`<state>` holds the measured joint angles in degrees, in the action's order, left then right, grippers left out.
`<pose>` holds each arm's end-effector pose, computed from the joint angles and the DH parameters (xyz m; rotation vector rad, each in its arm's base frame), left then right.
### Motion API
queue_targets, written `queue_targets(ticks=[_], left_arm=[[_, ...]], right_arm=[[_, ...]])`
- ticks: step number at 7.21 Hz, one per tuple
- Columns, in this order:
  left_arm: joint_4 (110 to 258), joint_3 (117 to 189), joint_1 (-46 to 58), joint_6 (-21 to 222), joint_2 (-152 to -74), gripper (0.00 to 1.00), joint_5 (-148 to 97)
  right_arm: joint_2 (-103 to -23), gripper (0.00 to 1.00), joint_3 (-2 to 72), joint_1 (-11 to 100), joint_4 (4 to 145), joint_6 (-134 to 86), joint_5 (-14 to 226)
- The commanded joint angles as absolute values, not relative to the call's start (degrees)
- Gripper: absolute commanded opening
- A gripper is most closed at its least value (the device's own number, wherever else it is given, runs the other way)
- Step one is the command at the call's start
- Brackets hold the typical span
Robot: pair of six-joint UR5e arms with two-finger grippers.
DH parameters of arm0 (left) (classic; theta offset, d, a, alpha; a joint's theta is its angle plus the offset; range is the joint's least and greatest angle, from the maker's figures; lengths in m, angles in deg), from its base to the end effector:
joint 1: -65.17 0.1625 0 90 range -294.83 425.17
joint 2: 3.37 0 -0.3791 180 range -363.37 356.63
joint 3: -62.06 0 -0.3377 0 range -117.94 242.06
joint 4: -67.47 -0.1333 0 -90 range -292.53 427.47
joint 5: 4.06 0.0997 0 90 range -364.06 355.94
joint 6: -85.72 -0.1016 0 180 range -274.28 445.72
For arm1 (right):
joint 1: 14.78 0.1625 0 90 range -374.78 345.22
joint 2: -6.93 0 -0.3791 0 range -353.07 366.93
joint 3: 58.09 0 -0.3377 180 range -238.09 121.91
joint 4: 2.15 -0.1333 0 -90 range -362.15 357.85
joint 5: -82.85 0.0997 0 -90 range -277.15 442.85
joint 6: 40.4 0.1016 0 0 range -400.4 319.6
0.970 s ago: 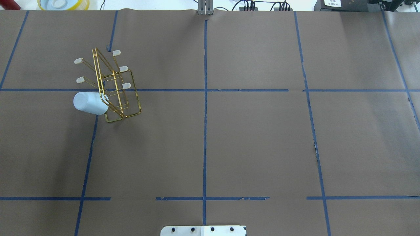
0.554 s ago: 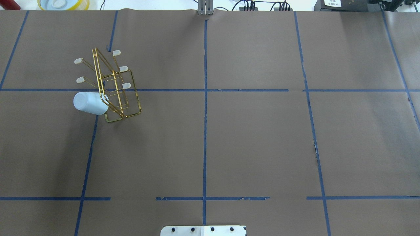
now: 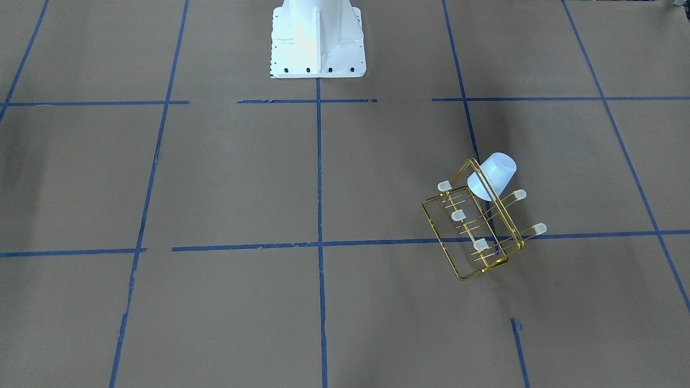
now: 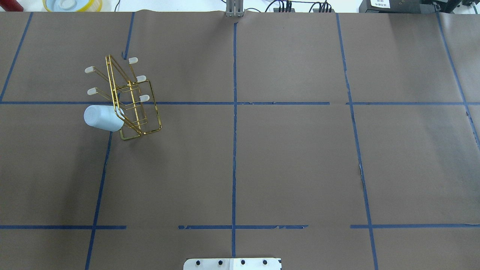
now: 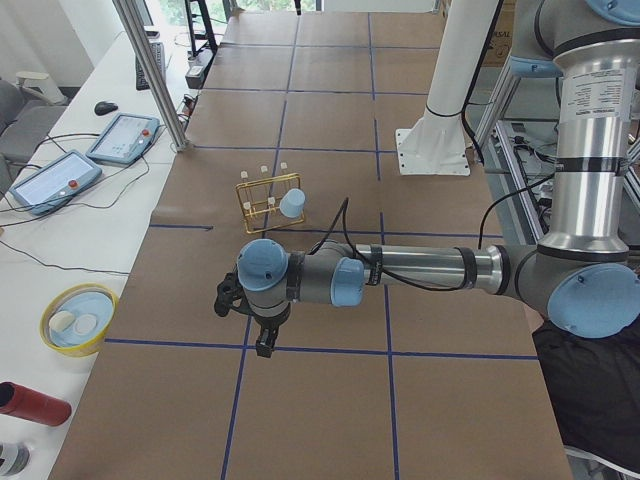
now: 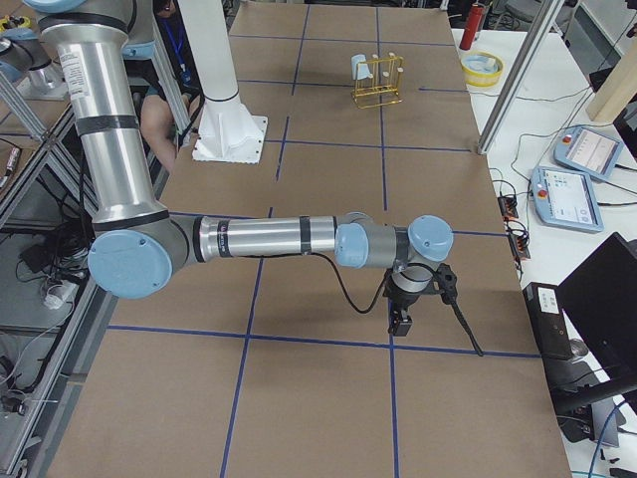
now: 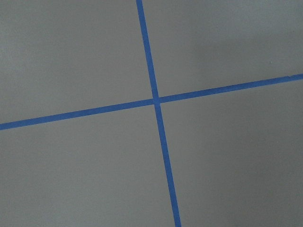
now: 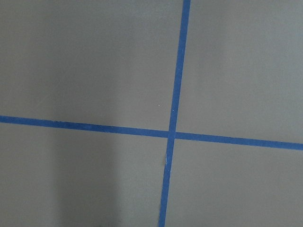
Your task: Hang cup on cup holder
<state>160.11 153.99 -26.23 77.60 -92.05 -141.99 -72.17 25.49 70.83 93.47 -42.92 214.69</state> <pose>-0.0684 -0.4308 0.6002 0.1227 0.8296 0.1341 0.0266 -0.5101 0.5860 -0.0309 -0.7302 -0.1079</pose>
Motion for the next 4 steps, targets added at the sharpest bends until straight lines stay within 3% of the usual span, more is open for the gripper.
queue_targets(ticks=[1, 4], left_arm=[[160.0, 152.8, -26.2, 77.5, -92.0, 1.0, -141.3], [160.4, 151.1, -26.1, 77.5, -92.8, 1.0, -141.5]], right_arm=[[-72.2, 1.0, 25.5, 70.8, 93.5, -42.9, 214.7], [-72.2, 1.0, 25.5, 70.8, 93.5, -42.9, 214.7]])
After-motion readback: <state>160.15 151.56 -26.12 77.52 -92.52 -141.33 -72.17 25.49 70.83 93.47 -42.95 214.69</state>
